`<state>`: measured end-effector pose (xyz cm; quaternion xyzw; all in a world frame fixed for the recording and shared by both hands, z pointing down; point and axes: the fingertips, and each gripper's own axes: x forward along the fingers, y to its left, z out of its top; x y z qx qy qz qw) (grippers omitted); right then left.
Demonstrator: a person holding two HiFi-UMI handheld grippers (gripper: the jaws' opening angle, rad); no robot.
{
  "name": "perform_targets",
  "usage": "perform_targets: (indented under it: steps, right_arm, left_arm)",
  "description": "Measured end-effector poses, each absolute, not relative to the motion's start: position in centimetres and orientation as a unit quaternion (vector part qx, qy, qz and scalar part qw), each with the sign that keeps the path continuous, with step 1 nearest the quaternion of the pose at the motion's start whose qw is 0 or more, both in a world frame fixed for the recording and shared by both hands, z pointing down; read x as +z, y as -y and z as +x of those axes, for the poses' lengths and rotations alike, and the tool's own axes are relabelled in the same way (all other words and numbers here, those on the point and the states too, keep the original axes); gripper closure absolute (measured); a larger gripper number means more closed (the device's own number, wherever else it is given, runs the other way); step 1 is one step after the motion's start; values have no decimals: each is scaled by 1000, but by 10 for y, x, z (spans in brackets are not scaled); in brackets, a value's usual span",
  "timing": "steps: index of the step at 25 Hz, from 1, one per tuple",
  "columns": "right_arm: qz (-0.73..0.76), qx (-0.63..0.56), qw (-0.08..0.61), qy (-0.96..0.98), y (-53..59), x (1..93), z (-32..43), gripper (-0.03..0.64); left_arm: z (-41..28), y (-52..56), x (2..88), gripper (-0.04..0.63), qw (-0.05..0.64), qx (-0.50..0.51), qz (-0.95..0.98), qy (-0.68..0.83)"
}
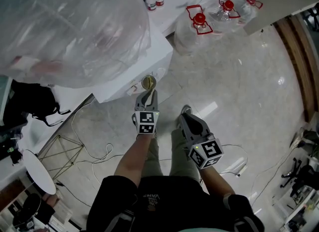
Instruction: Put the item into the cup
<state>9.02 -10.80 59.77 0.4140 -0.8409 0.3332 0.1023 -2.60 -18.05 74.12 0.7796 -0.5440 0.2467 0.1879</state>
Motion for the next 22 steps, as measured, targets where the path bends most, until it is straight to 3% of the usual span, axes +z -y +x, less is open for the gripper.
perform_targets:
  steps: [22]
  right_arm:
    - [460,272,70,842,45,504,36,569]
  left_arm:
    - [-68,92,521,575,90,132,865,476]
